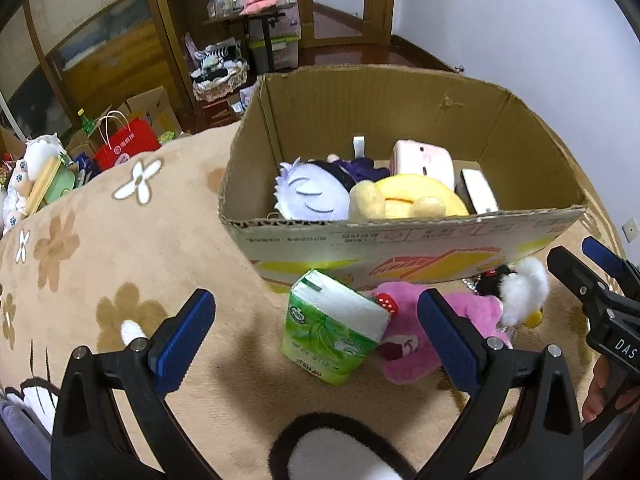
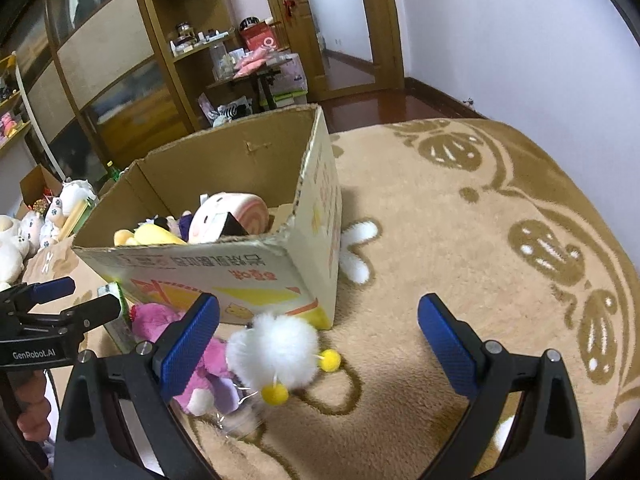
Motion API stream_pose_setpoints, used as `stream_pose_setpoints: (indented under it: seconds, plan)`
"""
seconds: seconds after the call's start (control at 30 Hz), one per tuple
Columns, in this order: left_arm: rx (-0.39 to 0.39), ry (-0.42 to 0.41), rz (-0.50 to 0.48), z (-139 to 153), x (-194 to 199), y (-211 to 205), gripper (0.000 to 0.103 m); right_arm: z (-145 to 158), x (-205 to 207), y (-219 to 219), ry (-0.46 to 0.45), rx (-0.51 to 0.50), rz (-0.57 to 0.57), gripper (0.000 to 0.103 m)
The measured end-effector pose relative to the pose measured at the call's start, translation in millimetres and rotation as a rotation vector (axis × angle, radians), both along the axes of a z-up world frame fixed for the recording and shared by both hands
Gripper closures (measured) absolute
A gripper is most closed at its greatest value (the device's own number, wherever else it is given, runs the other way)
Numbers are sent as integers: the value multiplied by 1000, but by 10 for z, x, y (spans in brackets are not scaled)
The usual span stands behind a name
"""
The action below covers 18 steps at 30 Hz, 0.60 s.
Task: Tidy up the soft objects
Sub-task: 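Withdraw both tools and approach the green tissue pack and pink bear, then grasp the green tissue pack with the left tool while the right tool grasps the white fluffy chick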
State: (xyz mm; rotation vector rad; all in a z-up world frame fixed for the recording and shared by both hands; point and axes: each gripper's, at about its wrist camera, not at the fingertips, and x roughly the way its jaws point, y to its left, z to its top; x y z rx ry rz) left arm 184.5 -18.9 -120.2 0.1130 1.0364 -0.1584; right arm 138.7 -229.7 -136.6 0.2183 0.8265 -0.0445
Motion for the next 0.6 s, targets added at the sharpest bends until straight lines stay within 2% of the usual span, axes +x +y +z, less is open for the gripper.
stream_pose_setpoints:
  seconds: [0.13,0.33,0.4,0.43,0.53,0.6]
  plan:
    - [2,38,16,-97,54,26,3,-95,59,14,26,-3,9,0]
    - [-52,101,47,-219,120,131,3,-263,131,76,80,-17,43,0]
    - [-77,111,50,-235,130,150,6,-324,159,100,102,-17,56,4]
    - [-89,113,49,-243,134,159,8,-354,175,110,114,-14,61,9]
    - [-139,132,46,-268,148,186,18,-424,191,135,137,14,83,19]
    - [-179,142,44,-277,162,196,29,-441,196,155,145,35,102,27]
